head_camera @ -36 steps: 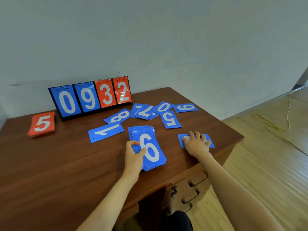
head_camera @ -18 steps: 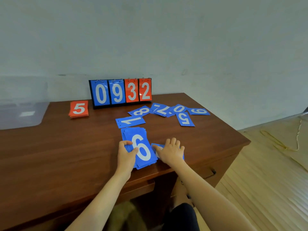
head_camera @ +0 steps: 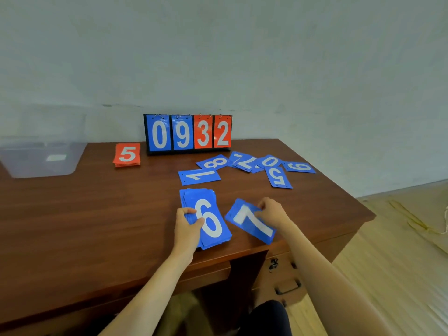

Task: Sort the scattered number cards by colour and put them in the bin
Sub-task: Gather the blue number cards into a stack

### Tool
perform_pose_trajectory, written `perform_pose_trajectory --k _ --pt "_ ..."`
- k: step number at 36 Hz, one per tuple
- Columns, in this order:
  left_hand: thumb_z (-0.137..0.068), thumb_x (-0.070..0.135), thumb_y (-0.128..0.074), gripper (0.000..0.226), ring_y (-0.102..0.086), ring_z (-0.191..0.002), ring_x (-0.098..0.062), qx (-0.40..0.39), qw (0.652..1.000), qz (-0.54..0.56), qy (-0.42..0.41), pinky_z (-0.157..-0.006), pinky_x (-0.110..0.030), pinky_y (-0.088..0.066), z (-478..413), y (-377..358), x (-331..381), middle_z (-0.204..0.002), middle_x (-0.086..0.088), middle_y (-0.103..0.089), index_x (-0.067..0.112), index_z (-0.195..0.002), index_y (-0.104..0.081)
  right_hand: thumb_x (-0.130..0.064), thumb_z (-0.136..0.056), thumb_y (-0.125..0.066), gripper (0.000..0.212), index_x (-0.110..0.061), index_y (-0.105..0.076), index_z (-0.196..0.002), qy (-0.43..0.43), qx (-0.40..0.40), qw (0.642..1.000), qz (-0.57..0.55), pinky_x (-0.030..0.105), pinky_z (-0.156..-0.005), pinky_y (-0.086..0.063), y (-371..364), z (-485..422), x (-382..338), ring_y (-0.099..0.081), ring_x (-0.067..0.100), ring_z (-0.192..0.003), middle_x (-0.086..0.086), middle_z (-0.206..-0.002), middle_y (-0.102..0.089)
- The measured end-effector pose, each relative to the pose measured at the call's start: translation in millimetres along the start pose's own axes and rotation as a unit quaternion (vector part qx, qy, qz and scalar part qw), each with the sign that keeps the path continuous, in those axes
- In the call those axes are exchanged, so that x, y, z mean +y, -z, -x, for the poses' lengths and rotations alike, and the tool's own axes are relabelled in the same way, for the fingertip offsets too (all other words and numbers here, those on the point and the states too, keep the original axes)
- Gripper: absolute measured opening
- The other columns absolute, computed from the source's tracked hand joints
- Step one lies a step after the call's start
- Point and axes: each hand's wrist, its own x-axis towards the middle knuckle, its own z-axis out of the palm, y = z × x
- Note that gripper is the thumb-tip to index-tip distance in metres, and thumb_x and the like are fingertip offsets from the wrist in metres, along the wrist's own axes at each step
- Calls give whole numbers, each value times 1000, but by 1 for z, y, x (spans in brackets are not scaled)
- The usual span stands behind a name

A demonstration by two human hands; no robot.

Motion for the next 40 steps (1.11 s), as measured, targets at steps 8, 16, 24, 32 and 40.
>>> perform_pose_trajectory --k 8,16,24,32,40 --pt "-91 6 -58 18 -57 -87 -7 -9 1000 12 -8 -52 -18 -51 -5 -21 0 -113 0 -50 14 -103 -46 -23 -95 -55 9 -14 -55 -94 -16 63 913 -404 25 -65 -42 -4 4 -10 -56 16 -87 3 -99 -62" --pt "-89 14 -64 22 -64 -83 -12 -53 997 62 3 -58 -27 -54 -15 -64 8 -104 2 -56 16 -101 -46 -33 -84 -69 25 -13 -55 -76 9 60 935 -350 26 -62 -41 -25 -7 -6 -55 13 -76 2 -82 -62" --pt "-91 7 -60 23 -64 -88 -16 -76 997 13 4 -60 -31 -56 -47 -109 9 -110 3 -52 24 -92 -45 -24 -98 -48 27 -13 -60 -119 38 135 968 -207 23 -86 -40 18 -67 21 -54 16 -112 -1 -118 -60" --pt "-91 8 -59 20 -60 -83 -8 -67 998 -13 0 -51 -17 -51 -80 -136 10 -105 8 -50 19 -102 -45 -32 -100 -38 45 -6 -43 -137 -32 120 992 4 38 -104 -32 48 -169 55 -43 33 -125 19 -135 -48" --pt "-91 9 -59 20 -60 -84 -7 -57 998 -26 12 -51 -18 -53 -92 -141 4 -106 9 -49 18 -103 -46 -45 -99 -31 62 -7 -19 -147 -104 109 984 99 44 -113 -21 26 -200 51 -21 34 -138 19 -150 -24"
